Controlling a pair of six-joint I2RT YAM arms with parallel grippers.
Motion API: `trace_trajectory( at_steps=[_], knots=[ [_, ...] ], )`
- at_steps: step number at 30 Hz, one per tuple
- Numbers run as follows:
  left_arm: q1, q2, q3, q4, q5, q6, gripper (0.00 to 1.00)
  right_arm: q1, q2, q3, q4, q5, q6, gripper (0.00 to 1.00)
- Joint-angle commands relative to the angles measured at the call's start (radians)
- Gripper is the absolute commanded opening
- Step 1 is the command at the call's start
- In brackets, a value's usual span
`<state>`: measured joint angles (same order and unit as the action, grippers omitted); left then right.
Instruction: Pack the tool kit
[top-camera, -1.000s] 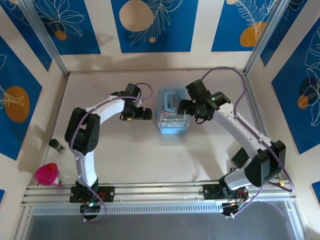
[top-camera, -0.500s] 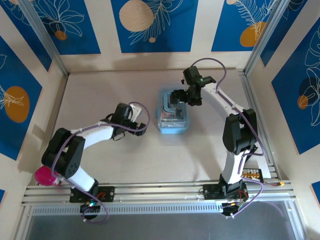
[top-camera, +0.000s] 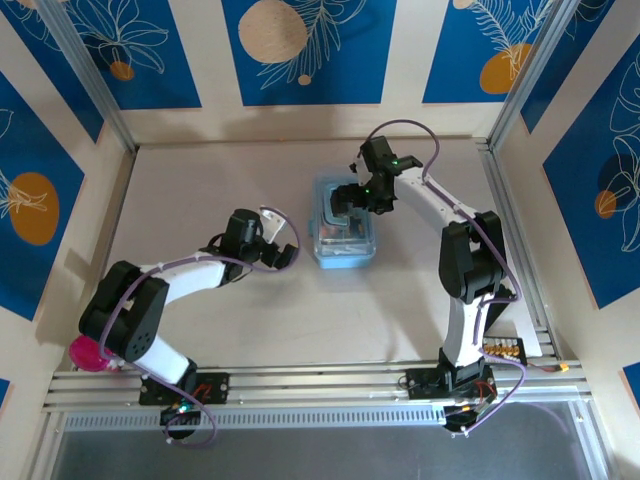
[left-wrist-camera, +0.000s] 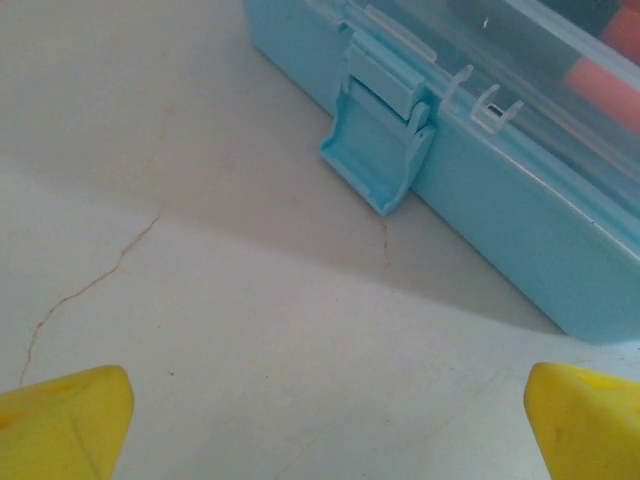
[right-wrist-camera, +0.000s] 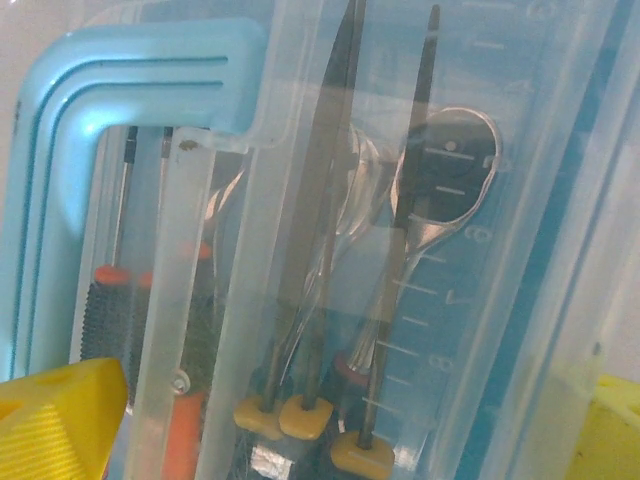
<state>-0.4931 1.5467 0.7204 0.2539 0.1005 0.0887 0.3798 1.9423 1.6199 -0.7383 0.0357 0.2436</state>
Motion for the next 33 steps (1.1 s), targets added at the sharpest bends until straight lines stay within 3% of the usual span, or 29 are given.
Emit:
trace_trajectory(
  at_steps=[1,11,17,29,33],
  knots=[
    [-0.012,0.013,-0.027,0.032,0.04,0.022,1.0,0.048,0.011,-0.072,-0.049,-0.098,-0.045,1.0],
    [-0.035,0.061,-0.123,0.16,0.019,-0.01,1.0,0.099,-0.092,-0.223,-0.044,-0.165,-0.121,0.99],
    [-0.05,0.11,-0.125,0.211,-0.02,-0.01,1.0,0.131,-0.108,-0.223,-0.081,-0.179,-0.164,0.99],
    [-0.061,0.17,-0.128,0.285,-0.291,-0.089,1.0,0.137,-0.115,-0.204,-0.122,-0.154,-0.179,0.98],
    [-0.062,0.158,-0.139,0.305,-0.331,-0.096,1.0,0.134,-0.117,-0.205,-0.126,-0.155,-0.184,0.98]
  ],
)
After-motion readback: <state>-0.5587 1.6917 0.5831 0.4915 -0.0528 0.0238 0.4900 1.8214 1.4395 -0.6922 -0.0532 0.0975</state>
